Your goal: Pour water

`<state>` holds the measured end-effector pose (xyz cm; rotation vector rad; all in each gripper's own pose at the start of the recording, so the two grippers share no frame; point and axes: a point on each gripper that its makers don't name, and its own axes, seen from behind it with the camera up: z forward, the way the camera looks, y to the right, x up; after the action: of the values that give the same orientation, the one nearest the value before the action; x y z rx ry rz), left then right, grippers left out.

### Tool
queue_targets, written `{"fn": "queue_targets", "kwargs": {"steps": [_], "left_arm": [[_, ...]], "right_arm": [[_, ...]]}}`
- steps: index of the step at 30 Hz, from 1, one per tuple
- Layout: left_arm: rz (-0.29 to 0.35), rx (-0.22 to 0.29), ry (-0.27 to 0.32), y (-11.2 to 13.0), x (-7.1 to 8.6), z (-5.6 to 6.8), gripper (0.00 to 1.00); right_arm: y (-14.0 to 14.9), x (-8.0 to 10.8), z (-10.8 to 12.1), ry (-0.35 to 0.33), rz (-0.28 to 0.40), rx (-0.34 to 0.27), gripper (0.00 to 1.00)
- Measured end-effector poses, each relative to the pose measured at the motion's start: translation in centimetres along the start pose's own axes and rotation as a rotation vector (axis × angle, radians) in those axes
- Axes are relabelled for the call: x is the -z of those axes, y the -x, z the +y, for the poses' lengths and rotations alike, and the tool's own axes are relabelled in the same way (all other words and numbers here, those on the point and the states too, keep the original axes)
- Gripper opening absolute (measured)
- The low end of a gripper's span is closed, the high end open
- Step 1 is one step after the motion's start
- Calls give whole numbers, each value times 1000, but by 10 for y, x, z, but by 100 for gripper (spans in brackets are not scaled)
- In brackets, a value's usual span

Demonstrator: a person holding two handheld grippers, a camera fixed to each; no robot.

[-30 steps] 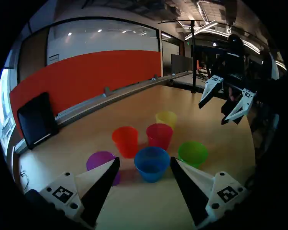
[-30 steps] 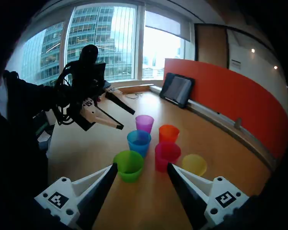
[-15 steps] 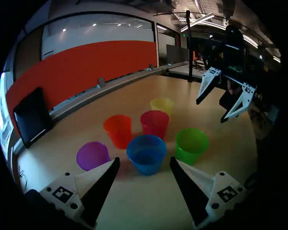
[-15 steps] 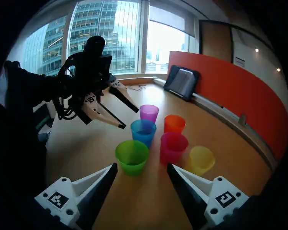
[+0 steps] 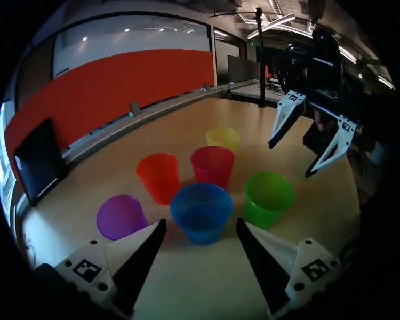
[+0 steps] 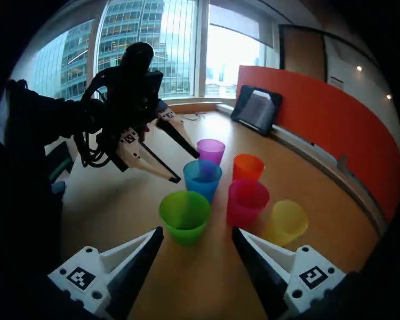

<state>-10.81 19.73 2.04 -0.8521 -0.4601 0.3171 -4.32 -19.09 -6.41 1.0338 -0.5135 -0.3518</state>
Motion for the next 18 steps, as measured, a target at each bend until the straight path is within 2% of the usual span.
{"fn": "queue_targets", "kwargs": {"steps": [9, 18], "left_arm": [[-11, -5, 22, 0, -16, 2, 97], [-18, -3, 35, -1, -29, 1, 97]], "right_arm": [[2, -15, -2, -16, -5, 5, 100], [4, -19, -1, -26, -6, -4, 100]]}}
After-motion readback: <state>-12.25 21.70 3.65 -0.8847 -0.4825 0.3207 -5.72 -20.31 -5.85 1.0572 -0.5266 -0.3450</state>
